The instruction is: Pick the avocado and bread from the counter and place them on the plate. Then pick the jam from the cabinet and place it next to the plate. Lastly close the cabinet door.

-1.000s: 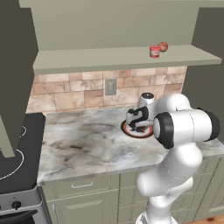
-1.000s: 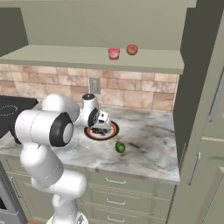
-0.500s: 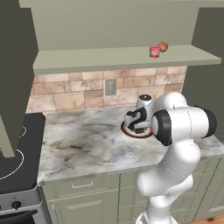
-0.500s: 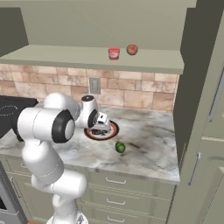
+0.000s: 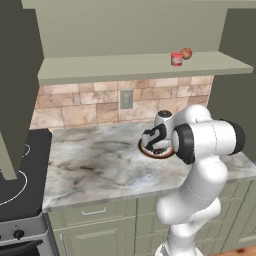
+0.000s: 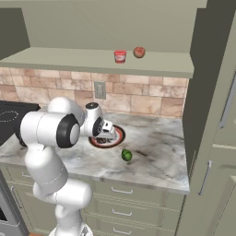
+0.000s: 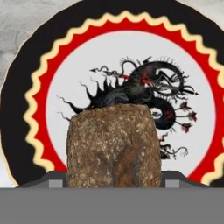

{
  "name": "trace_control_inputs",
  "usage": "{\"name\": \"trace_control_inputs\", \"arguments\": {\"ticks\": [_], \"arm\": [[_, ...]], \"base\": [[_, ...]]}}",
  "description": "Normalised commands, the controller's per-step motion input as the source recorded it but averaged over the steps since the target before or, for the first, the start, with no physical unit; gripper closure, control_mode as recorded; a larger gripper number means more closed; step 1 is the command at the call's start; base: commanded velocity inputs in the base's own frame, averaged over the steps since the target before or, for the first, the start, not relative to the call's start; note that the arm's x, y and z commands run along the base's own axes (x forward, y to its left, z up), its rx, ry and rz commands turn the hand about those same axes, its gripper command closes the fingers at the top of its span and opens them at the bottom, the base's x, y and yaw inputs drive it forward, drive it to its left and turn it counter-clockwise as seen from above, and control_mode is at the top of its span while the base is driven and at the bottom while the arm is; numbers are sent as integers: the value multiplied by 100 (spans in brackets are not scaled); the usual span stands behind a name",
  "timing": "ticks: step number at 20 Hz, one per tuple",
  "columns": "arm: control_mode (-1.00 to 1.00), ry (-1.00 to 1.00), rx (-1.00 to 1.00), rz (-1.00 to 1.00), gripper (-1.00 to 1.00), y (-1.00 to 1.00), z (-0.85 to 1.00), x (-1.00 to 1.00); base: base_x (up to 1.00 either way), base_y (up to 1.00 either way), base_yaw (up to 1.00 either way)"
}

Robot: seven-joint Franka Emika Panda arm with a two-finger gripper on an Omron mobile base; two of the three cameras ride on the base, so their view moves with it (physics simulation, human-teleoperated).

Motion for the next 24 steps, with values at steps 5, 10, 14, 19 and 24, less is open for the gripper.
{"name": "trace_control_inputs", "arguments": {"ticks": [5, 10, 14, 19, 24], "arm": [[-100, 0, 0, 0, 100, 0, -4, 0], [-100, 0, 0, 0, -100, 0, 0, 0], [-100, -1, 0, 0, -100, 0, 0, 0], [-100, -8, 0, 0, -100, 0, 0, 0], [-100, -15, 0, 0, -100, 0, 10, -3]], "base": [[0, 0, 0], [0, 0, 0], [0, 0, 0], [0, 0, 0], [0, 0, 0]]}}
